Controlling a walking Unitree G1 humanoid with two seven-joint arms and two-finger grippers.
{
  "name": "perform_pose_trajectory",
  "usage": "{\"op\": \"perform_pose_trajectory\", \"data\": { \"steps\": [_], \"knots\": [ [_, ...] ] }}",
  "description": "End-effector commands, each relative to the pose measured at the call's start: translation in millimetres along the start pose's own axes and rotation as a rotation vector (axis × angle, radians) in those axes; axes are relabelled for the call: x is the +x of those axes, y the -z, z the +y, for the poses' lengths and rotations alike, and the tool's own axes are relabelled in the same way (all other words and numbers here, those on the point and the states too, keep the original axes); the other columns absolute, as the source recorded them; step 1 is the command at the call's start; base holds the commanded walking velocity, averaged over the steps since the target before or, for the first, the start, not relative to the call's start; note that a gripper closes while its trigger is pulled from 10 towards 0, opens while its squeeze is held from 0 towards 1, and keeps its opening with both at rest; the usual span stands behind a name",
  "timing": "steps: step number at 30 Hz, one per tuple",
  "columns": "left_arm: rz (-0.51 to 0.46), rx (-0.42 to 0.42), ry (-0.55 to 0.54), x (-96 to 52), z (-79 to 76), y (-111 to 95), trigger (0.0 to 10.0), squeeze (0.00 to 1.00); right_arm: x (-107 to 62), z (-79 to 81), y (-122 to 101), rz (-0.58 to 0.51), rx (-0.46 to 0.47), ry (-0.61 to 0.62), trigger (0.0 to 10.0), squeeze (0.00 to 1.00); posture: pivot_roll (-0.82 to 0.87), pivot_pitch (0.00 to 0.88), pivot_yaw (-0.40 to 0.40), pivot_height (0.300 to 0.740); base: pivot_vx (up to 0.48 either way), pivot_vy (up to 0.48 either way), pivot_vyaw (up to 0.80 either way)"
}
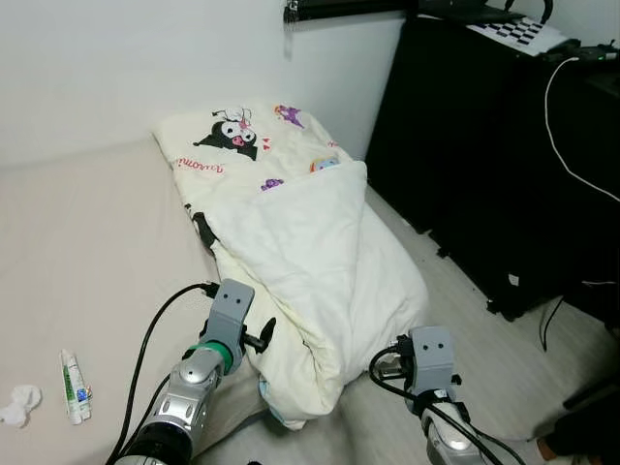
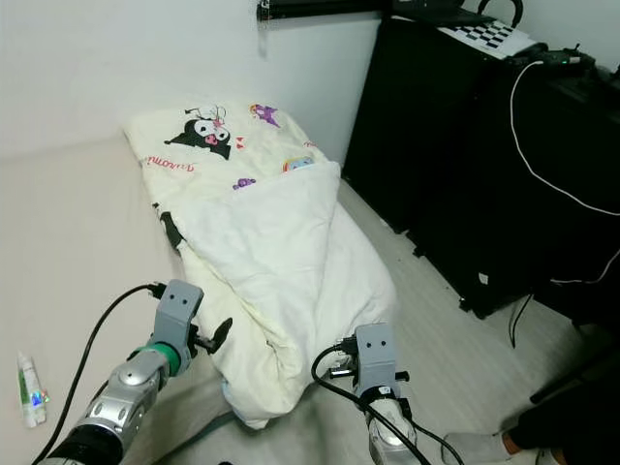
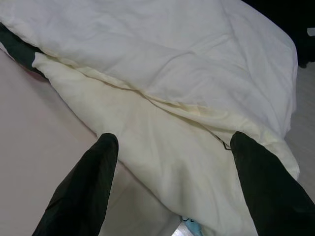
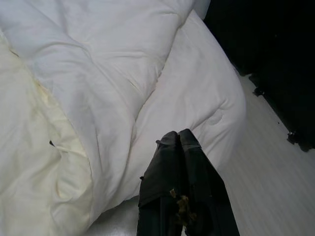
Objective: Clean up the room
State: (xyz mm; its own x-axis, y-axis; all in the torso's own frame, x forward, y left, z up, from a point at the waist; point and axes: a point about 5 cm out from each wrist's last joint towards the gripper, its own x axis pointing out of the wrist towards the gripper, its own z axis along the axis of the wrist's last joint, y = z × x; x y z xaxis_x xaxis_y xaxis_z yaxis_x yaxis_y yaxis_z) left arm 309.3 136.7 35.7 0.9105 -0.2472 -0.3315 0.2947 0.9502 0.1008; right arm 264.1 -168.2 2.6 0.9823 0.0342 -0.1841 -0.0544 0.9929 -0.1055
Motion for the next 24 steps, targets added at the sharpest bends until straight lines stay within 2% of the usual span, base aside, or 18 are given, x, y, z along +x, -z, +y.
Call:
{"op": "perform_pose_trajectory", "data": {
  "steps": [1, 16, 18, 20, 22, 24],
  "knots": [
    [0.026, 0.002, -0.001, -1.5, -2.0, 5.7, 10.0, 0.0, -2.8, -0.2, 2.5, 0.003, -0.01, -0.004, 10.0, 0.0, 0.0, 0.062, -0.02, 0.655, 0.0, 0.0, 0.0],
    [0.025, 0.006, -0.014, -1.9, -0.2, 4.9, 10.0, 0.0, 0.7, 0.8, -4.3, -0.027, -0.032, -0.027, 10.0, 0.0, 0.01, 0.055, -0.024, 0.59, 0.0, 0.0, 0.0],
    [0.016, 0.003, -0.019, -1.6, 1.3, 2.7, 10.0, 0.0, 4.5, -1.8, -14.3, -0.076, -0.069, -0.032, 10.0, 0.0, 0.01, 0.055, -0.024, 0.58, 0.0, 0.0, 0.0],
    [-0.024, -0.021, -0.037, -0.6, 4.7, -6.3, 10.0, 0.0, 11.7, -8.9, -35.8, -0.171, -0.09, -0.016, 10.0, 0.0, 0.01, 0.055, -0.024, 0.57, 0.0, 0.0, 0.0],
    [-0.078, -0.049, -0.055, -0.1, 9.4, -19.2, 10.0, 0.0, 17.6, -15.9, -58.7, -0.263, -0.092, 0.004, 10.0, 0.0, 0.01, 0.053, -0.022, 0.56, 0.0, 0.0, 0.0],
    [-0.136, -0.03, -0.064, -0.6, 14.3, -33.4, 10.0, 0.0, 21.1, -22.3, -80.6, -0.349, -0.07, 0.013, 10.0, 0.0, 0.01, 0.053, -0.022, 0.55, 0.0, 0.0, 0.0]
  ]
}}
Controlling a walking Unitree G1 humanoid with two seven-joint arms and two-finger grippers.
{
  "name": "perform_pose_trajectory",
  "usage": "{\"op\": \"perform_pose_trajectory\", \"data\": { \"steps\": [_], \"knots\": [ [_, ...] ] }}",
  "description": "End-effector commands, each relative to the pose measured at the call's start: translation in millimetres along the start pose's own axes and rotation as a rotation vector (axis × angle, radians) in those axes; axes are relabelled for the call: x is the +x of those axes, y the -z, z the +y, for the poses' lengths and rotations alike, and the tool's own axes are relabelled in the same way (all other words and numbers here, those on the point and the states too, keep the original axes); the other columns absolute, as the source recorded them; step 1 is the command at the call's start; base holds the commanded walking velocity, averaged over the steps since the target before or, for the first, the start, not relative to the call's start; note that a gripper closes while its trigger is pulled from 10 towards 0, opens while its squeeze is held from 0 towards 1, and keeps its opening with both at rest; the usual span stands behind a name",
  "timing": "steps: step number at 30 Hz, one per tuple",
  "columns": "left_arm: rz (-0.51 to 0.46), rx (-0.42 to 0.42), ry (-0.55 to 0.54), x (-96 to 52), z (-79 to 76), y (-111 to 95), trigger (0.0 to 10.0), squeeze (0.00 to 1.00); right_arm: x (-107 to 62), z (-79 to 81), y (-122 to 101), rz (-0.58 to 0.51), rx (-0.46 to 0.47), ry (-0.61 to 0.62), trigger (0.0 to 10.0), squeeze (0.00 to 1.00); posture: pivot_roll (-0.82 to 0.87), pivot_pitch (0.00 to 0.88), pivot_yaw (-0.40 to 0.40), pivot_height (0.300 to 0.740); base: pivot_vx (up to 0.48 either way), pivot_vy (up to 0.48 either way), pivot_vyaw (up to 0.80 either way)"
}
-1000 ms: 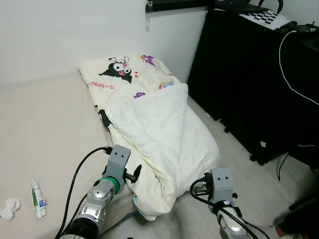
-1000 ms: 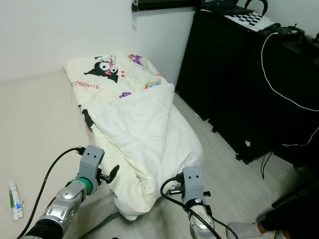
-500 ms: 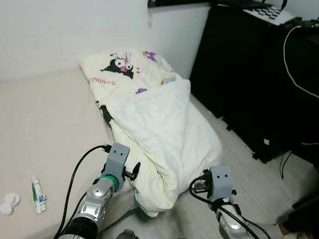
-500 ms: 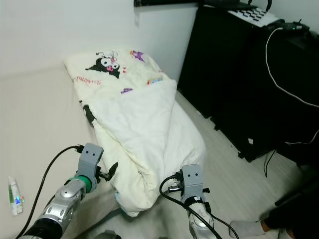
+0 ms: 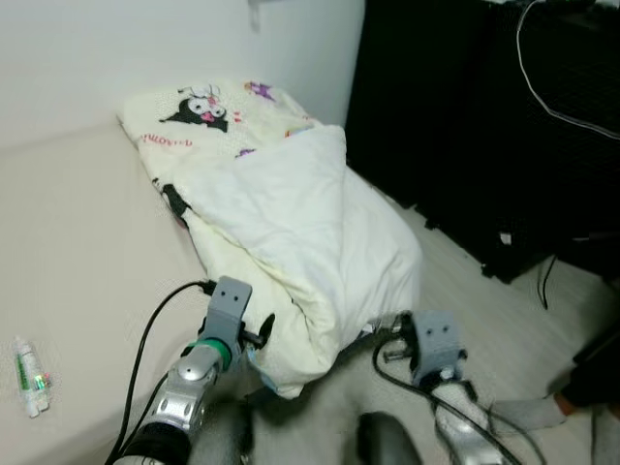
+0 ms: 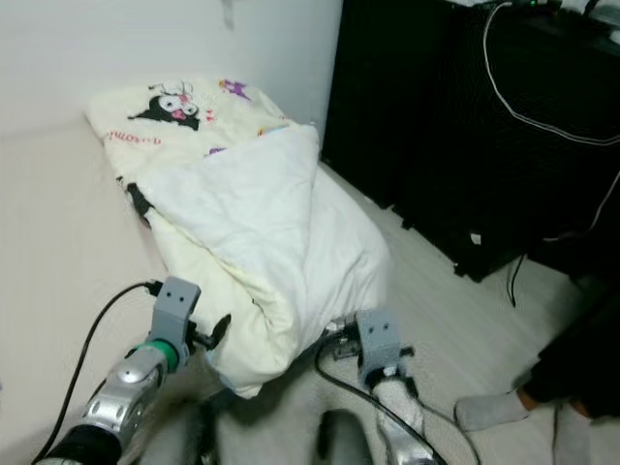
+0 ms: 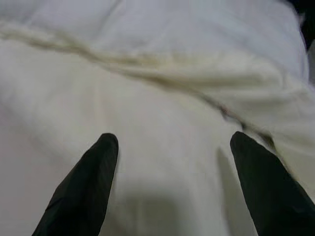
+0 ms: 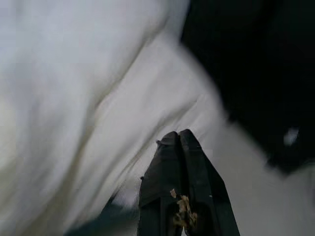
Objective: Clean up the room
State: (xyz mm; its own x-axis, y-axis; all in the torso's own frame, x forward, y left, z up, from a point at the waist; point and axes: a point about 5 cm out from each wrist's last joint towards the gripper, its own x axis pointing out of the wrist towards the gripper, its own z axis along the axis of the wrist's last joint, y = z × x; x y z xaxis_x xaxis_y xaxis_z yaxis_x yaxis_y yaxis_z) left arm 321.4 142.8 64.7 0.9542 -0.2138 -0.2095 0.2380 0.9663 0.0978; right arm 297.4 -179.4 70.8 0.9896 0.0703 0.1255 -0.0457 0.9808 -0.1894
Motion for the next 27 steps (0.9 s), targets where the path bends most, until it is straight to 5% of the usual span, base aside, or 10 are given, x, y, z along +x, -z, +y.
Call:
{"op": "perform_pose_trajectory", "data": {
  "steps": [1, 7, 12, 17, 27],
  "knots": [
    [-0.038, -0.001, -0.008, 0.6, 4.3, -10.9, 10.0, 0.0, 8.5, -5.9, -16.7, -0.07, 0.014, 0.005, 10.0, 0.0, 0.01, 0.052, -0.019, 0.55, 0.0, 0.0, 0.0],
    [-0.109, 0.008, -0.023, 2.6, 15.9, -36.7, 10.0, 0.0, 25.7, -13.0, -45.8, -0.17, 0.02, -0.021, 10.0, 0.0, 0.01, 0.053, -0.013, 0.55, 0.0, 0.0, 0.0],
    [-0.138, -0.01, -0.051, 4.5, 21.1, -48.6, 10.0, 0.0, 36.7, -6.4, -64.1, -0.222, 0.079, -0.079, 10.0, 0.0, 0.02, 0.059, -0.009, 0.55, 0.0, 0.0, 0.0],
    [-0.185, -0.04, -0.081, 2.2, 25.0, -68.0, 10.0, 0.0, 67.4, 10.0, -91.3, -0.2, 0.172, -0.25, 10.0, 0.0, 0.03, 0.073, -0.013, 0.55, 0.0, 0.0, 0.0],
    [-0.173, -0.035, -0.077, -3.0, 19.9, -68.5, 10.0, 0.0, 80.7, 22.4, -77.1, -0.07, 0.124, -0.341, 10.0, 0.0, 0.08, 0.088, -0.033, 0.55, 0.0, 0.0, 0.0]
  ]
}}
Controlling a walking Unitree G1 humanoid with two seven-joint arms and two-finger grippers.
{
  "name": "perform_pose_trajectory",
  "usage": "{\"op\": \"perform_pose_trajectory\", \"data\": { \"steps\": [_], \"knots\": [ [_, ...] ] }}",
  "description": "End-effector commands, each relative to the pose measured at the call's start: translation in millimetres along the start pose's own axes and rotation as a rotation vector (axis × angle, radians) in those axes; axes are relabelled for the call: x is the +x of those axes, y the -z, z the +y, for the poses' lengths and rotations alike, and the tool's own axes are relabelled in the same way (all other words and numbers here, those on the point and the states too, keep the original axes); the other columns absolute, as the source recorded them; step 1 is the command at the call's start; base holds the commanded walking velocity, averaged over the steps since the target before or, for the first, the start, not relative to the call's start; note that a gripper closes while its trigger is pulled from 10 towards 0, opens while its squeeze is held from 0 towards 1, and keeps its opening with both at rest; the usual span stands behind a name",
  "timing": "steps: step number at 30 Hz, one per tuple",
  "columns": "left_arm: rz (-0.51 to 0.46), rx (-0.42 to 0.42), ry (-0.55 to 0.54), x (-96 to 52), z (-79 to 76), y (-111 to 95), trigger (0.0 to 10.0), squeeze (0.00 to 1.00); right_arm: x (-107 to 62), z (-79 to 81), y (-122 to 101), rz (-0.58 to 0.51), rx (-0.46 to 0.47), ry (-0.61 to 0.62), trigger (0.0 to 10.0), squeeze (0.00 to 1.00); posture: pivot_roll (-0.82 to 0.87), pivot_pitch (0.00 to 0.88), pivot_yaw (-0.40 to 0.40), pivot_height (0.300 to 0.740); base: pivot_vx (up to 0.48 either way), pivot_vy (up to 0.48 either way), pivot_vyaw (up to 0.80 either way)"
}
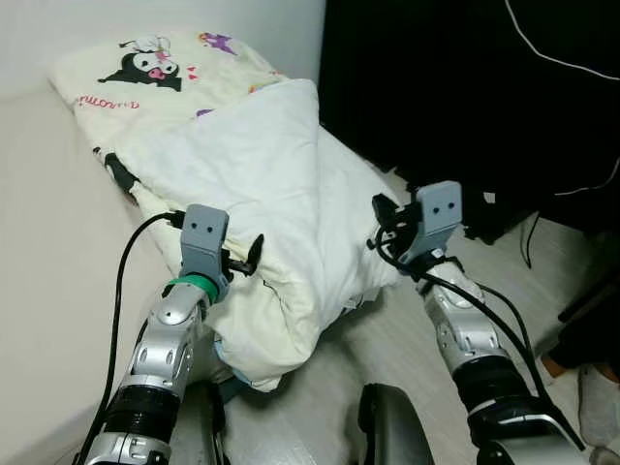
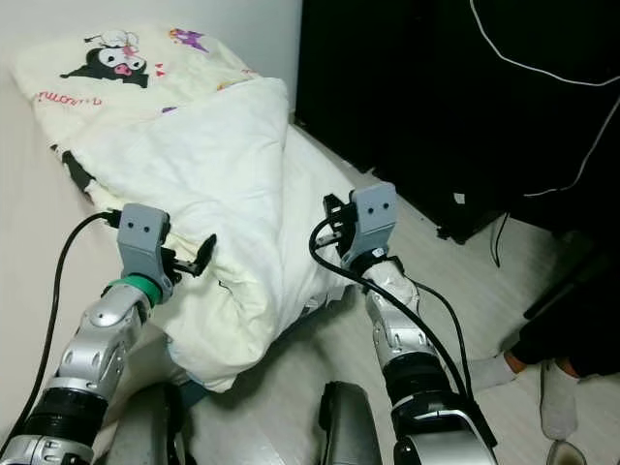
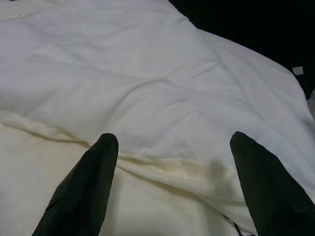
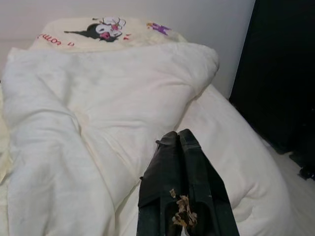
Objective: Clean up the room
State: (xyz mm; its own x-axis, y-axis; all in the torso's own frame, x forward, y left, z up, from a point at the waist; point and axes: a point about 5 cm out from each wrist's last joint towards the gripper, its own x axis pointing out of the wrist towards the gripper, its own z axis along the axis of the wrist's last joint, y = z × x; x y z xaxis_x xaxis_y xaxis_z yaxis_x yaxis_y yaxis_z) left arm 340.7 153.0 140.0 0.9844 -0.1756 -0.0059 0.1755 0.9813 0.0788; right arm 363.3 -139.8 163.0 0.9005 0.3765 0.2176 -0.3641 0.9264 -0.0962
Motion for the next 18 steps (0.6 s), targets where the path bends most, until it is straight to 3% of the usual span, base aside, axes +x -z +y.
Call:
{"op": "perform_pose_trajectory", "data": {
  "steps": [1, 3, 6, 7, 11, 12, 13, 14, 18],
  "knots": [
    [0.029, 0.082, -0.185, -18.4, 20.4, 12.7, 10.0, 0.0, 9.3, 14.1, 19.5, 0.138, 0.037, -0.122, 10.0, 0.0, 0.13, 0.117, -0.075, 0.55, 0.0, 0.0, 0.0],
    [0.027, 0.106, -0.23, -22.2, 26.7, 14.2, 10.0, 0.0, 11.2, 17.1, 20.2, 0.146, 0.055, -0.141, 10.0, 0.0, 0.13, 0.117, -0.075, 0.55, 0.0, 0.0, 0.0],
    [0.014, 0.132, -0.245, -51.9, 42.3, 16.5, 10.0, 0.0, 17.6, 26.1, 13.7, 0.091, 0.226, -0.184, 10.0, 0.0, 0.2, 0.144, -0.117, 0.55, 0.0, 0.0, 0.0],
    [-0.005, 0.101, -0.234, -70.9, 47.8, 10.8, 10.0, 0.0, 21.9, 28.8, 10.6, 0.074, 0.302, -0.186, 10.0, 0.0, 0.24, 0.16, -0.137, 0.55, 0.0, 0.0, 0.0],
    [-0.022, 0.084, -0.234, -81.8, 50.2, 4.9, 10.0, 0.0, 24.6, 30.3, 9.7, 0.081, 0.321, -0.19, 10.0, 0.0, 0.28, 0.17, -0.151, 0.55, 0.0, 0.0, 0.0],
    [-0.03, 0.078, -0.247, -87.7, 51.8, 1.2, 10.0, 0.0, 26.2, 33.3, 11.2, 0.111, 0.283, -0.206, 10.0, 0.09, 0.3, 0.178, -0.164, 0.55, 0.0, 0.0, 0.0],
    [-0.03, 0.078, -0.247, -87.7, 51.8, 1.2, 10.0, 0.0, 26.2, 33.3, 11.2, 0.111, 0.283, -0.206, 10.0, 0.09, 0.3, 0.178, -0.164, 0.55, 0.0, 0.0, 0.0],
    [-0.034, 0.076, -0.26, -92.2, 52.8, -2.5, 10.0, 0.0, 28.1, 35.6, 12.9, 0.142, 0.234, -0.221, 10.0, 1.0, 0.3, 0.178, -0.164, 0.55, 0.0, 0.0, 0.0],
    [-0.042, 0.076, -0.301, -99.2, 50.4, -10.9, 10.0, 0.0, 33.5, 42.8, 16.1, 0.208, 0.156, -0.286, 10.0, 1.0, 0.34, 0.198, -0.194, 0.55, 0.0, 0.0, 0.0]
  ]
}}
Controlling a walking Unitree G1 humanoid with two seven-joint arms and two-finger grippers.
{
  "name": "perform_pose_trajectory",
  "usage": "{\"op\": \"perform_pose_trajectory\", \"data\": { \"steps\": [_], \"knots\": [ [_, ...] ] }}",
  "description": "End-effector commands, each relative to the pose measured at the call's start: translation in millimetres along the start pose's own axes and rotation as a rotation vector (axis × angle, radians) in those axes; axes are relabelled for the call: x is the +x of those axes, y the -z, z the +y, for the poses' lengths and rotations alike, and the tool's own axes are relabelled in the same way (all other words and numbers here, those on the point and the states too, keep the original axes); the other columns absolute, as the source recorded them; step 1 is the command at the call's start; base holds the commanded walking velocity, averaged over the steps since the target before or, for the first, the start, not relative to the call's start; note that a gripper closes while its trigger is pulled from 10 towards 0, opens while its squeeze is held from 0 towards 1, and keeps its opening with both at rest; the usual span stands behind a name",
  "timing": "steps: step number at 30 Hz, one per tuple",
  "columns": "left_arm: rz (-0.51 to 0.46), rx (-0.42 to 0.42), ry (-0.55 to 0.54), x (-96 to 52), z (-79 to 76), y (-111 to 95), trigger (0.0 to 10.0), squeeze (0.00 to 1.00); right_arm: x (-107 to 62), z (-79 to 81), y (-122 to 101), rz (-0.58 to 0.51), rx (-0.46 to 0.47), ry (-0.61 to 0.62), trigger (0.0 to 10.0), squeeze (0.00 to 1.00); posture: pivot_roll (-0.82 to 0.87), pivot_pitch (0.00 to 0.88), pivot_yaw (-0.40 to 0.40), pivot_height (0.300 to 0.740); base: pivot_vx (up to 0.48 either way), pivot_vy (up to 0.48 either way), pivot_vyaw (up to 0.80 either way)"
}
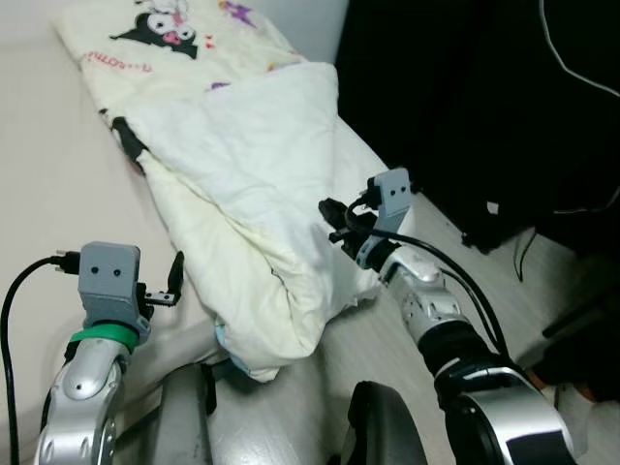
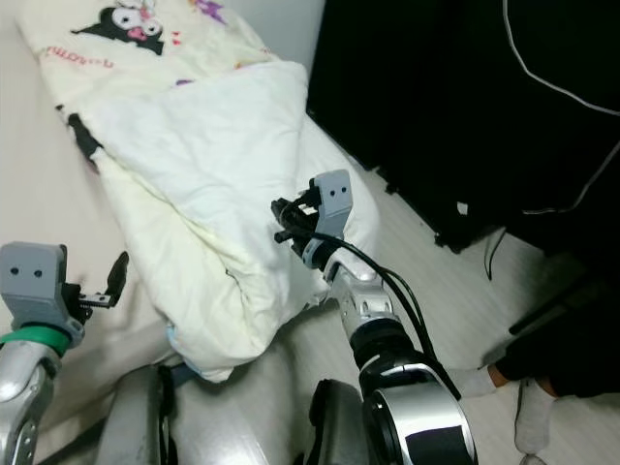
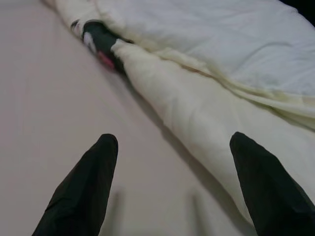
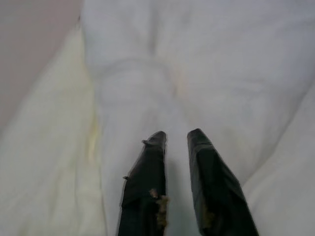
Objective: Clean up the room
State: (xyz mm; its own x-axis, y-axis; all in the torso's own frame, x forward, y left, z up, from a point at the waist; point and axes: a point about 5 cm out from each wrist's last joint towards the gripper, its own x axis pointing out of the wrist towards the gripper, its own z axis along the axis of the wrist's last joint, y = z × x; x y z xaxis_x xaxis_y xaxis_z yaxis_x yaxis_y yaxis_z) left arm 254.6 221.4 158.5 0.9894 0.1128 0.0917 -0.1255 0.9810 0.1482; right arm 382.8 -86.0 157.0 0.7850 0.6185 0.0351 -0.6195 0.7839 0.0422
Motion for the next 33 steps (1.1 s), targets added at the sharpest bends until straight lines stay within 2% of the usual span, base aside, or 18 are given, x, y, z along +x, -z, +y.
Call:
{"op": "perform_pose_trajectory", "data": {
  "steps": [1, 2, 7, 8, 10, 12, 14, 15, 16, 20, 21, 23, 25, 27, 28, 30, 31, 33],
  "knots": [
    [0.02, -0.002, -0.007, -4.9, -3.5, 0.4, 10.0, 0.0, -0.5, 0.5, 6.3, 0.049, -0.025, -0.028, 10.0, 1.0, 0.34, 0.198, -0.194, 0.55, 0.0, 0.0, 0.0],
    [0.014, -0.005, -0.015, -6.4, -5.1, -2.2, 10.0, 0.0, 2.0, 4.3, 6.2, 0.072, -0.026, -0.076, 10.0, 1.0, 0.35, 0.204, -0.206, 0.55, 0.0, 0.0, 0.0],
    [0.011, -0.012, -0.024, -9.9, -6.3, -6.4, 10.0, 0.0, 4.5, 10.9, 7.7, 0.112, -0.023, -0.16, 10.0, 1.0, 0.37, 0.213, -0.218, 0.55, 0.0, 0.0, 0.0],
    [0.011, -0.013, -0.033, -12.0, -6.6, -7.7, 10.0, 0.0, 4.8, 16.1, 11.3, 0.152, -0.033, -0.224, 10.0, 1.0, 0.38, 0.223, -0.231, 0.55, 0.0, 0.0, 0.0],
    [0.011, -0.013, -0.033, -12.0, -6.6, -7.7, 10.0, 0.0, 4.8, 16.1, 11.3, 0.152, -0.033, -0.224, 10.0, 1.0, 0.38, 0.223, -0.231, 0.55, 0.0, 0.0, 0.0],
    [0.019, -0.016, -0.05, -18.4, -6.2, -9.1, 10.0, 0.0, 3.9, 25.1, 17.4, 0.219, -0.063, -0.351, 10.0, 1.0, 0.4, 0.236, -0.241, 0.55, 0.0, 0.0, 0.0],
    [0.025, -0.016, -0.055, -20.4, -6.4, -9.2, 10.0, 0.0, 2.5, 27.4, 21.5, 0.262, -0.055, -0.397, 10.0, 1.0, 0.4, 0.238, -0.239, 0.55, 0.0, 0.0, 0.0],
    [0.025, -0.016, -0.055, -20.4, -6.4, -9.2, 10.0, 0.0, 2.5, 27.4, 21.5, 0.262, -0.055, -0.397, 10.0, 1.0, 0.4, 0.238, -0.239, 0.55, 0.0, 0.0, 0.0],
    [0.029, -0.016, -0.055, -20.8, -7.7, -9.5, 10.0, 0.0, 0.7, 26.9, 27.0, 0.312, -0.053, -0.397, 10.0, 1.0, 0.4, 0.238, -0.239, 0.55, 0.0, 0.0, 0.0],
    [0.031, -0.016, -0.055, -20.7, -8.7, -9.7, 10.0, 0.0, -0.6, 26.0, 30.7, 0.346, -0.05, -0.388, 10.0, 1.0, 0.4, 0.238, -0.239, 0.55, 0.0, 0.0, 0.0],
    [0.031, -0.017, -0.05, -20.1, -10.3, -10.5, 10.0, 0.0, -4.6, 21.2, 39.9, 0.427, -0.071, -0.332, 10.0, 0.0, 0.4, 0.239, -0.236, 0.55, 0.0, 0.0, 0.0],
    [0.031, -0.017, -0.05, -20.1, -10.3, -10.5, 10.0, 0.0, -4.6, 21.2, 39.9, 0.427, -0.071, -0.332, 10.0, 0.0, 0.4, 0.239, -0.236, 0.55, 0.0, 0.0, 0.0],
    [0.035, -0.02, -0.04, -19.2, -13.2, -10.8, 10.0, 0.0, -11.7, 1.1, 48.7, 0.523, -0.166, -0.103, 10.0, 0.0, 0.4, 0.23, -0.227, 0.55, 0.0, 0.0, 0.0],
    [0.035, -0.02, -0.04, -19.2, -13.2, -10.8, 10.0, 0.0, -11.7, 1.1, 48.7, 0.523, -0.166, -0.103, 10.0, 0.0, 0.4, 0.23, -0.227, 0.55, 0.0, 0.0, 0.0],
    [0.04, -0.022, -0.033, -18.5, -15.2, -10.6, 10.0, 0.0, -14.0, -10.2, 46.1, 0.52, -0.191, 0.018, 9.7, 0.0, 0.39, 0.224, -0.221, 0.55, 0.0, 0.0, 0.0],
    [0.04, -0.022, -0.033, -18.5, -15.2, -10.6, 10.0, 0.0, -14.0, -10.2, 46.1, 0.52, -0.191, 0.018, 9.7, 0.0, 0.39, 0.224, -0.221, 0.55, 0.0, 0.0, 0.0],
    [0.044, -0.025, -0.023, -17.0, -17.3, -10.2, 10.0, 0.0, -15.9, -20.2, 41.5, 0.496, -0.19, 0.116, 3.5, 0.0, 0.38, 0.218, -0.214, 0.55, 0.0, 0.0, 0.0],
    [0.044, -0.025, -0.023, -17.0, -17.3, -10.2, 10.0, 0.0, -15.9, -20.2, 41.5, 0.496, -0.19, 0.116, 3.5, 0.0, 0.38, 0.218, -0.214, 0.55, 0.0, 0.0, 0.0]
  ]
}}
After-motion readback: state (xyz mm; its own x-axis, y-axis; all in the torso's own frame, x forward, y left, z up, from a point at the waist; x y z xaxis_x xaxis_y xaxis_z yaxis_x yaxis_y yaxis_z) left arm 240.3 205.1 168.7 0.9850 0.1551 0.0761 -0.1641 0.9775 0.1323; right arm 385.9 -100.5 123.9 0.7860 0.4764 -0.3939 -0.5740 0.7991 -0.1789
